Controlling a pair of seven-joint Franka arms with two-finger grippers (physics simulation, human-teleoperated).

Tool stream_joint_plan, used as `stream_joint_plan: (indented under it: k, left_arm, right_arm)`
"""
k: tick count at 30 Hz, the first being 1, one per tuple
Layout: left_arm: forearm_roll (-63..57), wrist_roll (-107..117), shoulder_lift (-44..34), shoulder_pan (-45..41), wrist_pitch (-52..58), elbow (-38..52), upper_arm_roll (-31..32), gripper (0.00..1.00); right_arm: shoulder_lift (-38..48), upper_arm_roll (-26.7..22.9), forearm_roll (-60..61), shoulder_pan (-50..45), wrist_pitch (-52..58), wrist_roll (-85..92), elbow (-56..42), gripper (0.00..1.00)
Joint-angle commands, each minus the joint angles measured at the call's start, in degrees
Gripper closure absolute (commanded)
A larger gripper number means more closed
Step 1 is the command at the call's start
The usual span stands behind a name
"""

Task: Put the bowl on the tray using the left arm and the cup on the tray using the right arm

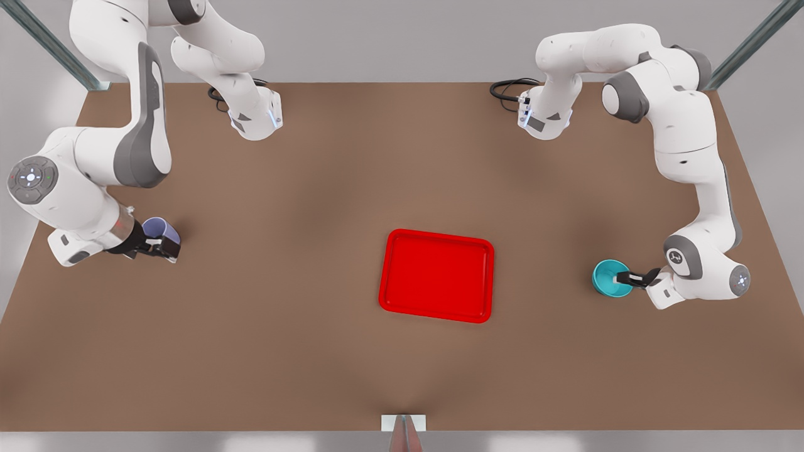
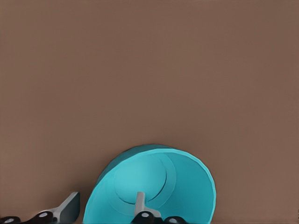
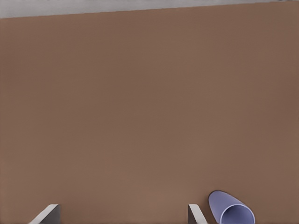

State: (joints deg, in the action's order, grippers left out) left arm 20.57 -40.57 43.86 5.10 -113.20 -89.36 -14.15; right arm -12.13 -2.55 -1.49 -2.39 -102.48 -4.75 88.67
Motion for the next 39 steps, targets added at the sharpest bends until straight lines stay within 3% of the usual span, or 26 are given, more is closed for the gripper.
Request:
stream_joint_plan:
  k: [1,3,16,20,26,29,36,37,38,39]
  left_arm:
    - [-0.09,-0.03,0.0,0.0,0.09,-0.02,0.0,0.75]
    - [-0.09,0.32,0.08,-0.17,0.0,0.07,0.0,0.79]
    - [0.35,3.31,-0.97,-0.61,1.14,0.07,0.09,0.79]
    - [0.87,14.72,-10.55,-10.45,6.77,-0.37,0.26,0.79]
    - [5.36,35.82,-11.6,-33.48,5.36,-0.2,0.61,0.79]
    - [6.5,44.18,-9.85,-36.38,1.41,0.15,4.22,0.79]
    - [6.76,43.12,-5.1,-36.39,-0.18,0.33,4.13,0.75]
    - [6.76,43.21,-4.75,-36.39,-0.87,0.33,4.22,0.69]
    - [6.85,42.95,-4.14,-36.39,-1.76,0.33,4.22,0.27]
    - [6.85,42.51,-4.05,-36.3,-2.02,0.33,4.22,0.0]
  right_arm:
    - [0.0,0.0,0.0,0.01,0.0,0.0,-0.07,0.0]
    - [0.09,0.17,0.0,-0.34,-0.09,-0.18,-0.07,0.0]
    - [0.09,0.26,0.0,-0.08,0.26,0.0,0.02,0.0]
    - [0.09,0.26,0.0,0.01,0.35,0.0,0.02,0.0]
    - [0.09,0.26,0.0,-0.08,0.26,0.0,0.02,0.0]
    - [0.09,0.26,0.0,0.01,0.61,0.0,0.02,0.0]
    - [0.09,0.17,0.0,-0.08,0.7,0.0,-0.07,0.0]
    - [0.09,0.18,0.0,-0.08,0.7,0.0,-0.07,0.0]
    - [0.09,0.17,0.0,-0.08,0.79,0.0,-0.07,0.0]
    - [0.18,0.26,0.0,-0.08,0.88,0.0,-0.07,0.0]
